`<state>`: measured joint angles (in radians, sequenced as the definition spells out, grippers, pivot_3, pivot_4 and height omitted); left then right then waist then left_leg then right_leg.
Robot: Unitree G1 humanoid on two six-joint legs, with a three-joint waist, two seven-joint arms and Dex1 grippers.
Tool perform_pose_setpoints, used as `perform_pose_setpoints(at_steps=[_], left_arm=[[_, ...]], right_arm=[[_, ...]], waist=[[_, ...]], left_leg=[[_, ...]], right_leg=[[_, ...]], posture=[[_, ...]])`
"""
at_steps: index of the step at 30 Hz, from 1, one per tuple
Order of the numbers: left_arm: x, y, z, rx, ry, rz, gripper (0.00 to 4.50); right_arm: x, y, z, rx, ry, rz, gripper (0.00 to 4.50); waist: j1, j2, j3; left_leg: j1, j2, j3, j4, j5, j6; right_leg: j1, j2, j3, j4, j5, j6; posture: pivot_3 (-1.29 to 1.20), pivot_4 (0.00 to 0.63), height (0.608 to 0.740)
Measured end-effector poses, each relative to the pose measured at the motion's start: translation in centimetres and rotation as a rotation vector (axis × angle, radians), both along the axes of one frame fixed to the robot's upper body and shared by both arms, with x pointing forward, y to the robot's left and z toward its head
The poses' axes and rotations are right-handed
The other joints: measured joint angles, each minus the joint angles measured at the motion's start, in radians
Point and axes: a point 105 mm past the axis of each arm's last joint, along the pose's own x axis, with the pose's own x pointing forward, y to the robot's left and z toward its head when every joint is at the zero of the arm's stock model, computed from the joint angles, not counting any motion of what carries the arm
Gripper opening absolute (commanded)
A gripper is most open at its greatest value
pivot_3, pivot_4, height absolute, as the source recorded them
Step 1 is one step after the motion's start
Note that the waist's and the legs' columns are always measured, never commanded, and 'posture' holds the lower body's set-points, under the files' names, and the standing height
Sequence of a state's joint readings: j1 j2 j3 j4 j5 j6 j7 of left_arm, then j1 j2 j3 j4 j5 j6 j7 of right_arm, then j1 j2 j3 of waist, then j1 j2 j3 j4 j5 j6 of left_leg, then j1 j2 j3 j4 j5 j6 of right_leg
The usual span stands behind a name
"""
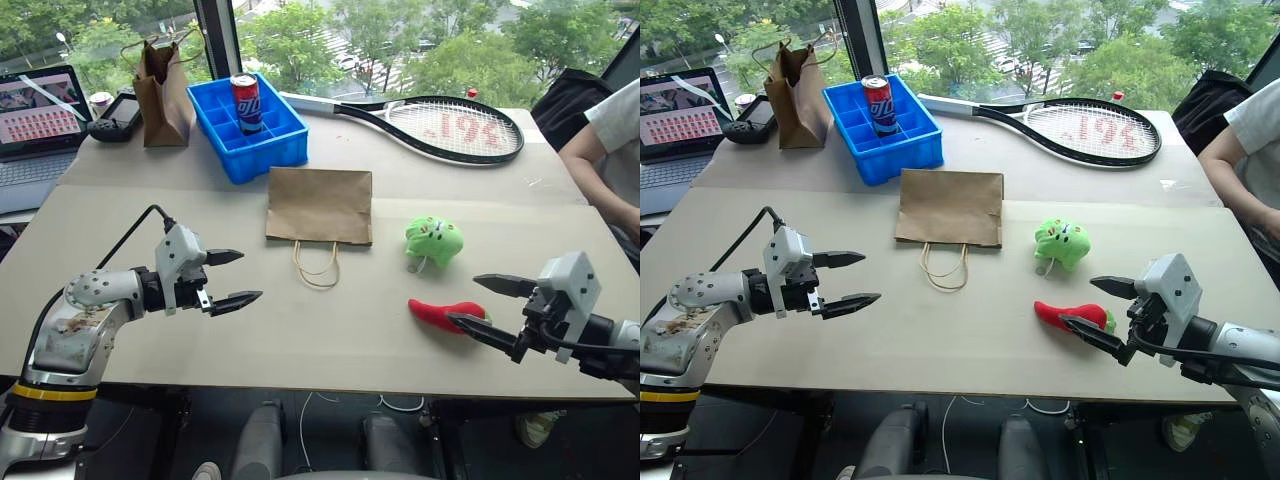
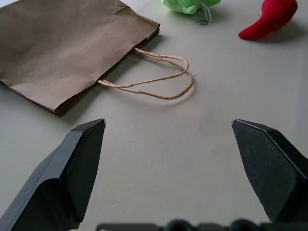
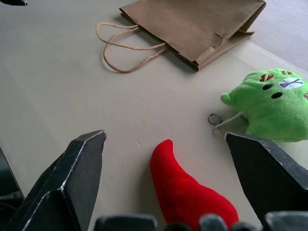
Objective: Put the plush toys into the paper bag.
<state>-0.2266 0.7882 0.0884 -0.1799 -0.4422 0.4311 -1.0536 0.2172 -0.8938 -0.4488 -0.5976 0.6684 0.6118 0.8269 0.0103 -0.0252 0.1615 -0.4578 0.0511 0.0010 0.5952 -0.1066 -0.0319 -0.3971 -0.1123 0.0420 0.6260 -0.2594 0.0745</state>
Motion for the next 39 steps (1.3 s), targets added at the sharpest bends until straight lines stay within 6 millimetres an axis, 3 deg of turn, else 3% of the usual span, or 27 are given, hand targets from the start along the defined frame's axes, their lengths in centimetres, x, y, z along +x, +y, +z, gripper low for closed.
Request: perform_pose_setpoints(at_steps=[3, 6, 8, 10, 16, 26, 29, 35, 39], left_arm=[[0.0, -0.1, 0.3, -0.015, 0.012, -0.039, 4.50], [1.0, -1.7, 4.7, 0.002, -0.102, -0.243, 4.50], [1.3, -2.6, 6.3, 0.032, -0.167, -0.330, 4.50], [2.4, -3.3, 5.7, 0.058, -0.174, -0.365, 4.50], [4.1, -6.0, 1.7, 0.167, -0.164, -0.482, 4.50], [8.2, -7.4, -1.0, 0.324, -0.275, -0.465, 4.50], [9.0, -7.6, -1.3, 0.371, -0.312, -0.458, 3.78], [9.7, -9.1, -1.8, 0.363, -0.341, -0.446, 1.40], [9.8, -9.3, -1.1, 0.311, -0.333, -0.438, 0.04]], right_arm=[[0.0, 0.3, 0.2, -0.016, 0.012, 0.032, 4.40], [-0.4, 2.7, 3.2, -0.145, 0.015, 0.232, 4.40], [-1.2, 4.4, 4.4, -0.167, 0.007, 0.322, 4.40], [-1.6, 5.6, 5.0, -0.147, 0.015, 0.366, 4.40], [-1.3, 7.2, 6.3, -0.136, -0.026, 0.356, 4.40], [-0.5, 6.8, 6.5, -0.123, -0.032, 0.221, 4.40], [-0.3, 6.5, 7.0, -0.126, -0.053, 0.192, 4.50], [-0.1, 6.1, 7.3, -0.127, -0.068, 0.147, 4.50], [-0.3, 6.1, 7.1, -0.122, -0.054, 0.135, 4.50]], waist=[[-0.001, 0.000, 0.000], [0.001, 0.002, 0.005], [0.002, 0.000, 0.003], [0.002, 0.000, 0.003], [0.002, -0.004, 0.005], [0.002, -0.004, 0.006], [0.002, -0.004, 0.006], [0.002, -0.004, 0.006], [0.000, -0.004, 0.006]], left_leg=[[0.000, 0.000, 0.000, 0.002, 0.000, 0.000], [-0.005, 0.001, 0.000, 0.004, 0.000, 0.000], [0.001, 0.001, 0.000, 0.006, 0.000, 0.000], [-0.001, 0.000, 0.000, 0.005, 0.000, 0.000], [-0.013, 0.000, -0.001, 0.011, 0.003, 0.011], [-0.018, 0.000, -0.002, 0.015, 0.004, 0.011], [-0.018, 0.000, -0.002, 0.015, 0.004, 0.011], [-0.018, 0.000, -0.003, 0.015, 0.004, 0.012], [-0.018, 0.000, -0.003, 0.015, 0.004, 0.012]], right_leg=[[0.000, 0.000, 0.000, 0.001, 0.000, 0.000], [-0.006, 0.001, 0.000, 0.004, 0.002, -0.002], [-0.002, 0.001, -0.001, 0.002, 0.001, -0.001], [0.003, 0.000, 0.000, -0.001, 0.001, -0.001], [-0.004, 0.001, 0.000, 0.001, 0.004, -0.005], [-0.007, 0.002, 0.000, 0.003, 0.010, 0.005], [-0.007, 0.002, 0.000, 0.003, 0.010, 0.005], [-0.007, 0.002, 0.000, 0.004, 0.011, 0.006], [-0.007, 0.002, 0.000, 0.004, 0.011, 0.006]], posture=[[0.00, 0.150, 0.731], [0.00, 0.150, 0.731], [0.00, 0.150, 0.731], [0.00, 0.150, 0.731], [0.00, 0.150, 0.731], [0.00, 0.150, 0.731], [0.00, 0.150, 0.731], [0.00, 0.150, 0.731], [0.00, 0.150, 0.731]])
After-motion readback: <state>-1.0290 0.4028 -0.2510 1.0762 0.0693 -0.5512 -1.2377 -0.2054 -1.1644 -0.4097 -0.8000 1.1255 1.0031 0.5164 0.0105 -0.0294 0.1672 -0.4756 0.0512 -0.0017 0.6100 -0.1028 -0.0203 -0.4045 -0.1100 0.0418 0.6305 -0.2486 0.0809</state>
